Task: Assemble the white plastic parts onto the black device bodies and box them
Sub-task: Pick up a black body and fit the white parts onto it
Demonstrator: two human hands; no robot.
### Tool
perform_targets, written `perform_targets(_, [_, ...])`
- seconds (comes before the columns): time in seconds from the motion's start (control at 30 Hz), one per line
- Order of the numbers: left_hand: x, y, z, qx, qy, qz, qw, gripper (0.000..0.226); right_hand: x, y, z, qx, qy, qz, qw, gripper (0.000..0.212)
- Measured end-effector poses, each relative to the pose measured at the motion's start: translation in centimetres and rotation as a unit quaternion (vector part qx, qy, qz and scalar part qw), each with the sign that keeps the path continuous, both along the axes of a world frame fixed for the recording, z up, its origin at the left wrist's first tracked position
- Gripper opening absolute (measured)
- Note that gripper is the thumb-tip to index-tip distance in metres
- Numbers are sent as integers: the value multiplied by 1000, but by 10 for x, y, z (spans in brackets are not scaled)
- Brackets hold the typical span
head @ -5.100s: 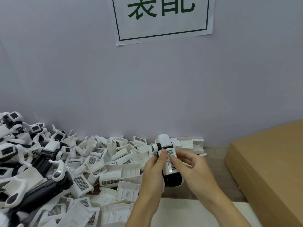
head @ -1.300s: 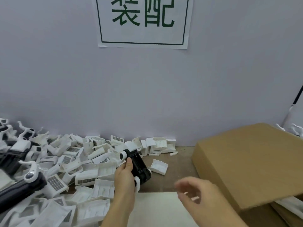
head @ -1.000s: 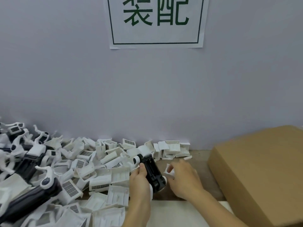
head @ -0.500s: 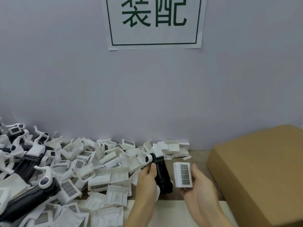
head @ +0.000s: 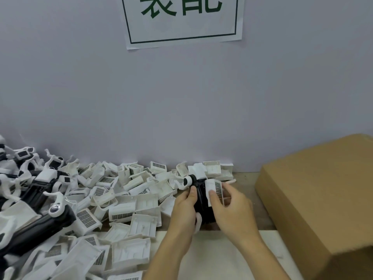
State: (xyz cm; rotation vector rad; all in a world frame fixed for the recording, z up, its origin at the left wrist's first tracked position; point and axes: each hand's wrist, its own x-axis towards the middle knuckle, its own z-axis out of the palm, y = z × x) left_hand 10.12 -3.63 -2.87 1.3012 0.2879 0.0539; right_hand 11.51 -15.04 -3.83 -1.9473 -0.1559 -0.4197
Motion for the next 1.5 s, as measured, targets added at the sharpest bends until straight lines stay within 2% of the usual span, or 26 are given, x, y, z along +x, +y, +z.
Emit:
perform_targets(0.13, [1,1,-2,7,5,13,1000,33,1,-4,0,51,-35,-14,998,29])
perform_targets(0.23, [1,0,-3,-16,2,21,1000,39,-5,1,2,19,-68,45,996,22])
perform_targets(0.33, [2,0,-7,-58,-19,-7,998,53,-9,5,6,2,-80,81,994,34])
perform_targets(0.4, [2,0,-7,-50,-49,-31,997,52,-9,8,6,9,-96,65,993,20])
perform_targets(0.47, [3,0,-9,-8,-81,-32,996,40,-8,10,4,2,-96,56,994,6])
perform_targets(0.57, [3,2,-10,55,-104,-5,993,25,-10,10,2,-21,-73,69,995,18])
perform_targets(0.63, [2,3,-10,54,-104,5,993,24,-9,7,2,-26,-59,91,994,29])
perform_targets(0.73, [2,3,-9,52,-106,26,993,28,-4,3,3,79,-26,83,993,25])
perform_targets(0.83, [2,2,-8,35,-121,2,992,21,-2,2,6,195,37,100,975,14])
perform_targets(0.93, [-1,1,-5,57,-149,-28,987,15,-2,-2,8,241,84,153,955,18])
perform_targets(1.07, [-3,2,-3,100,-171,-38,980,18,-1,-5,10,302,134,179,927,20])
perform_targets(1.3, [-3,-2,-2,181,-155,-5,971,23,3,5,4,231,82,74,967,9])
perform_targets(1.4, [-1,-3,-4,141,-133,-7,981,25,1,7,3,232,86,78,966,11])
perform_targets(1.5, [0,-2,-3,85,-101,21,991,30,-2,6,4,241,113,138,954,18])
